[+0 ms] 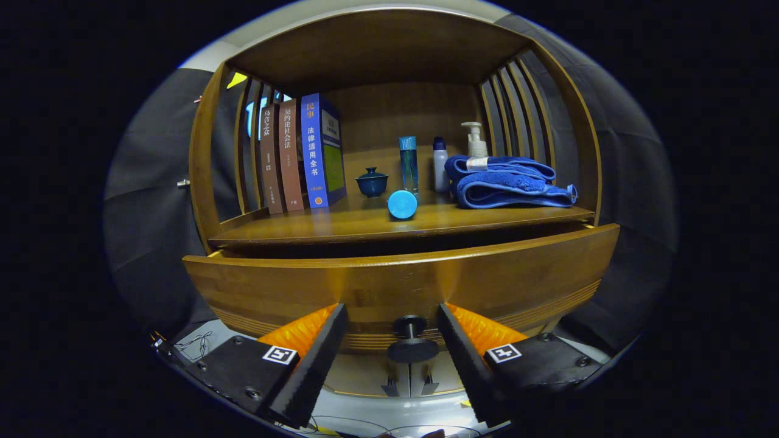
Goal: Pull open the drawer, take out the items inside it, and place them on the countertop above the cabinet.
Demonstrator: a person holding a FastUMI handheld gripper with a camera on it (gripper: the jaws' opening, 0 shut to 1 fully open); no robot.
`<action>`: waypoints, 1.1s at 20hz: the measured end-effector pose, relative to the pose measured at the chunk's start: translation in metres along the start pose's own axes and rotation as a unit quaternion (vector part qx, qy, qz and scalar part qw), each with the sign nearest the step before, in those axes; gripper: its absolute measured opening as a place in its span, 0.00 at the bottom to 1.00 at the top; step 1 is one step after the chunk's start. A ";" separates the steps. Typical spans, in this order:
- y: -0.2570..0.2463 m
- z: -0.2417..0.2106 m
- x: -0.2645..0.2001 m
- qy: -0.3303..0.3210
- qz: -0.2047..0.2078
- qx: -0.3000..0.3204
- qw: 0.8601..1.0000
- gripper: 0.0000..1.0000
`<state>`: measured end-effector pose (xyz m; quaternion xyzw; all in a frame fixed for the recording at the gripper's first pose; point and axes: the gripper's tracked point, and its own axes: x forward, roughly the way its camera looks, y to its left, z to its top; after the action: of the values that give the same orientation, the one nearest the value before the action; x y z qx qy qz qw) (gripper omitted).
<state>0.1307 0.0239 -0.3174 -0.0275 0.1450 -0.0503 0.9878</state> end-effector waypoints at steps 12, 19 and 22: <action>-0.001 0.008 0.030 -0.004 -0.004 0.000 1.000 0.97; -0.006 0.048 -0.006 -0.023 0.006 0.003 1.000 0.98; -0.010 0.083 -0.030 -0.048 0.014 0.010 0.999 0.98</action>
<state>0.1254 0.0205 -0.2291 -0.0181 0.0970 -0.0365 0.9944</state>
